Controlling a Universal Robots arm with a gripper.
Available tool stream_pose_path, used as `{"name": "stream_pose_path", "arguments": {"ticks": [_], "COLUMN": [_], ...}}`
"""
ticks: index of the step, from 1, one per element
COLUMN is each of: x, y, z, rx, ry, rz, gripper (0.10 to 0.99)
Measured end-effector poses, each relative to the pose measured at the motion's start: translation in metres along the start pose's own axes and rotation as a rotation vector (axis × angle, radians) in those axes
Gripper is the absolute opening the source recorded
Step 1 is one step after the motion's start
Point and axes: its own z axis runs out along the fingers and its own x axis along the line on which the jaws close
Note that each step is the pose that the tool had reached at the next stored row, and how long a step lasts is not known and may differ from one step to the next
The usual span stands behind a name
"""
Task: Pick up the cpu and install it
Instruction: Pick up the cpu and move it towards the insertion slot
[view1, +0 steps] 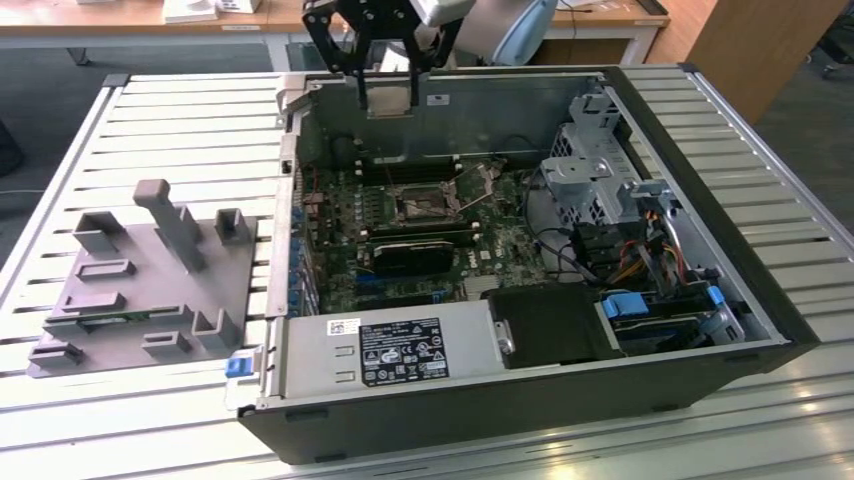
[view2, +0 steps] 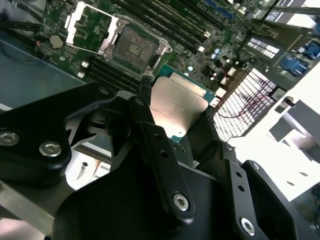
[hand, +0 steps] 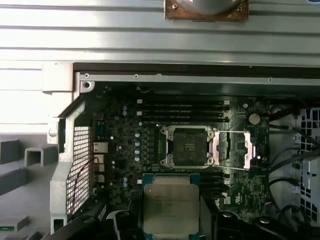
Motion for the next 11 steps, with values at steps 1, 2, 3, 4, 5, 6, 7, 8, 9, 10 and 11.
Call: {"name": "stream_pose_path", "arguments": {"ticks": [1,2,3,4,5,6,7,8,9,10,11], "x": [-0.0023,-0.0047,-0.0074,-0.0104,-0.0133,-0.0162,-0.019,-0.0217,-0.0242,-0.0272,-0.0302], "y": [0.002,0.0037,0.0052,0.0067,0.0081,0.0095,0.0109,0.0123,0.0136,0.0147,0.0153], "z": [0.0004,0.0008,0.0012,0.0016,0.0021,0.0026,0.0031,0.0035,0.0039,0.0042,0.0045], "rx": [0.0,0.0,0.0,0.0,0.0,0.0,0.0,0.0,0.0,0.0,0.0], "ry": [0.0,0.0,0.0,0.0,0.0001,0.0001,0.0,0.0,0.0,0.0001,0.0], "rz": [0.0,0.0,0.0,0.0,0.0,0.0,0.0,0.0,0.0,0.0,0.0], "gripper": [0.541,0.541,0.541,0.541,0.541,0.541,0.541,0.541,0.541,0.541,0.541]}}
